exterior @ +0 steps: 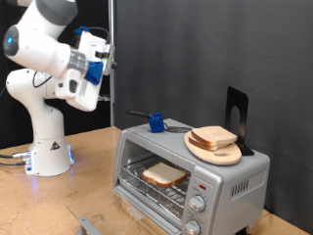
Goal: Make a piece of toast with the oven
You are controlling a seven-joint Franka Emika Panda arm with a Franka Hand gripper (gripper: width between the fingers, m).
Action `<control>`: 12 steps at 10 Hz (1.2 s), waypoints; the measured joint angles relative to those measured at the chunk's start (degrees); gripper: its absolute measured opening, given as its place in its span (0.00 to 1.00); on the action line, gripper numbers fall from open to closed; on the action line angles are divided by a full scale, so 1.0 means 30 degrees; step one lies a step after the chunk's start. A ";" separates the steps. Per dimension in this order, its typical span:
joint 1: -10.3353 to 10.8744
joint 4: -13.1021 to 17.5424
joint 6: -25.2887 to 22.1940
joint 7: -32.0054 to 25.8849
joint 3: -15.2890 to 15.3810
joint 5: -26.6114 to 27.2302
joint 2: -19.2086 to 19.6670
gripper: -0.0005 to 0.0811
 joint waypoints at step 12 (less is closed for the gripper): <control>-0.1460 0.1208 0.1084 -0.2784 -0.3906 0.0365 0.3226 1.00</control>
